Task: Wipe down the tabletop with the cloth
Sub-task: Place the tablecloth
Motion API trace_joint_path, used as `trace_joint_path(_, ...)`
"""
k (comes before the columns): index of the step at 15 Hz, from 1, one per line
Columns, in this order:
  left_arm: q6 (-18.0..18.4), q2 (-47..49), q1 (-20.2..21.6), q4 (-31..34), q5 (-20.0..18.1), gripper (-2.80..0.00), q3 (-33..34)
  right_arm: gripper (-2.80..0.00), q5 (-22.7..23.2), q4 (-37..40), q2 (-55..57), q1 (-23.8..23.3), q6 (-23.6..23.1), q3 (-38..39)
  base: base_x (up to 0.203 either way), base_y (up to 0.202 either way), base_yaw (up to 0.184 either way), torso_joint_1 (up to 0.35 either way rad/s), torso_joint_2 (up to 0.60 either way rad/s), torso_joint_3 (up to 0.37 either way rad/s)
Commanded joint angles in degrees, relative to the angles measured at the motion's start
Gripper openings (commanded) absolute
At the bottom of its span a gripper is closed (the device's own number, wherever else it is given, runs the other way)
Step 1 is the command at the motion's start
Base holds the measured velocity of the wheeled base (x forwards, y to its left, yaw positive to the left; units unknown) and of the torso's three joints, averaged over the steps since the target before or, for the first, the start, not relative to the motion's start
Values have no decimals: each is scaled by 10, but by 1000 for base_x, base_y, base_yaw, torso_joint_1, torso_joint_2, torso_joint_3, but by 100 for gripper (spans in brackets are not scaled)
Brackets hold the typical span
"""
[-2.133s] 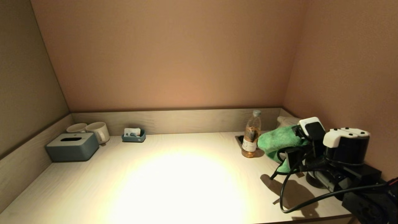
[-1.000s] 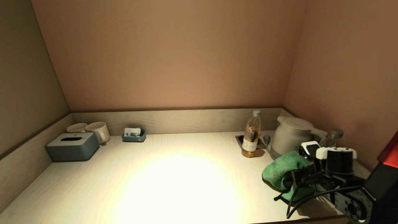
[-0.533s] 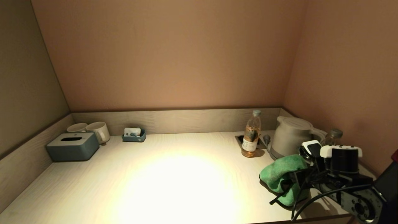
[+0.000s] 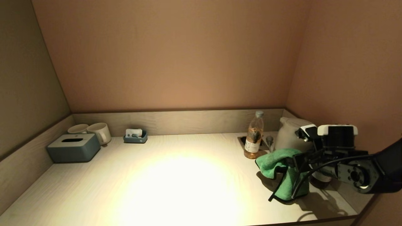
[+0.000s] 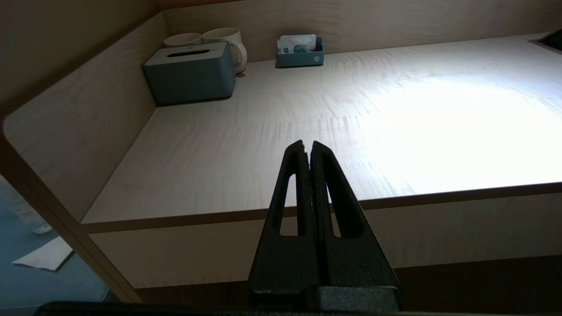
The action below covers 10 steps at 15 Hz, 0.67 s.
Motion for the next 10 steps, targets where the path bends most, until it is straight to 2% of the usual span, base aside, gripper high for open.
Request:
trace_joint_path(1, 0, 0, 0, 0, 0, -280, 0, 0, 15, 229, 2, -6, -1, -29, 0, 0, 0, 0, 0, 0)
trace_joint_path(6, 0, 0, 0, 0, 0, -280, 0, 0, 22, 277, 3, -6, -8, -22, 0, 0, 0, 0, 0, 0)
trace_joint_path(10, 0, 0, 0, 0, 0, -280, 0, 0, 24, 280, -18, -6, -6, -19, 0, 0, 0, 0, 0, 0)
